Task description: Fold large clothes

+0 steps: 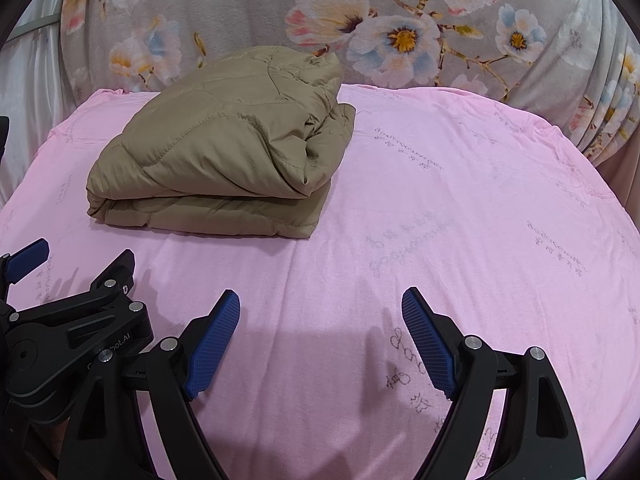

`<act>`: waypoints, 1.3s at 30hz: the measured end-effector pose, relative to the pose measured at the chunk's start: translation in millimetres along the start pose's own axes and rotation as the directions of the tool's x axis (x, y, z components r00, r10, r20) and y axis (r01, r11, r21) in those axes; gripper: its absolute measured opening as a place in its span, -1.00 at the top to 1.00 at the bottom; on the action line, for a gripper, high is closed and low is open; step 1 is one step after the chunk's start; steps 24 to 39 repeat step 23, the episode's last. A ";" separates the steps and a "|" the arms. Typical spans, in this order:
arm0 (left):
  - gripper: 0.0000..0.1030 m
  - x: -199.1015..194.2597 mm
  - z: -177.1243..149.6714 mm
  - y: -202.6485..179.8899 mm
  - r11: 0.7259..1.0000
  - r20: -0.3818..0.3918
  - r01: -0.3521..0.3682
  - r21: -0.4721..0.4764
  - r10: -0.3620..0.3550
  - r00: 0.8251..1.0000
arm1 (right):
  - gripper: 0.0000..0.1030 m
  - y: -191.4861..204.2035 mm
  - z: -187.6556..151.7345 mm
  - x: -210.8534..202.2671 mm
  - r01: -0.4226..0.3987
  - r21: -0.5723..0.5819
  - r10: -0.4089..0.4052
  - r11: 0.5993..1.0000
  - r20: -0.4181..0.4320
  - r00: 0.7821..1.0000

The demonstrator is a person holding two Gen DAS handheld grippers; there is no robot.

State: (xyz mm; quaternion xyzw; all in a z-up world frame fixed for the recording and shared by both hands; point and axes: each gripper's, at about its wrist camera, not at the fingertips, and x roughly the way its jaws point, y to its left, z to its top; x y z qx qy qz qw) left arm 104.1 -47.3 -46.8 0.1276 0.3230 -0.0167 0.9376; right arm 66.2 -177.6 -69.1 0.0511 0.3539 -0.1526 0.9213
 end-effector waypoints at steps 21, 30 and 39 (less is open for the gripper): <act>-0.75 0.8 -0.1 0.3 1.000 0.000 0.011 0.004 -0.011 1.000 | -0.57 0.5 2.8 -1.4 0.008 -0.001 -0.008 1.000 0.000 1.000; -0.75 0.7 -0.1 0.2 1.000 0.001 0.011 0.004 -0.011 1.000 | -0.57 0.1 3.4 -1.1 0.009 -0.002 -0.009 1.000 0.001 1.000; -0.75 0.7 -0.1 0.2 1.000 0.001 0.011 0.004 -0.011 1.000 | -0.57 0.1 3.4 -1.1 0.009 -0.002 -0.009 1.000 0.001 1.000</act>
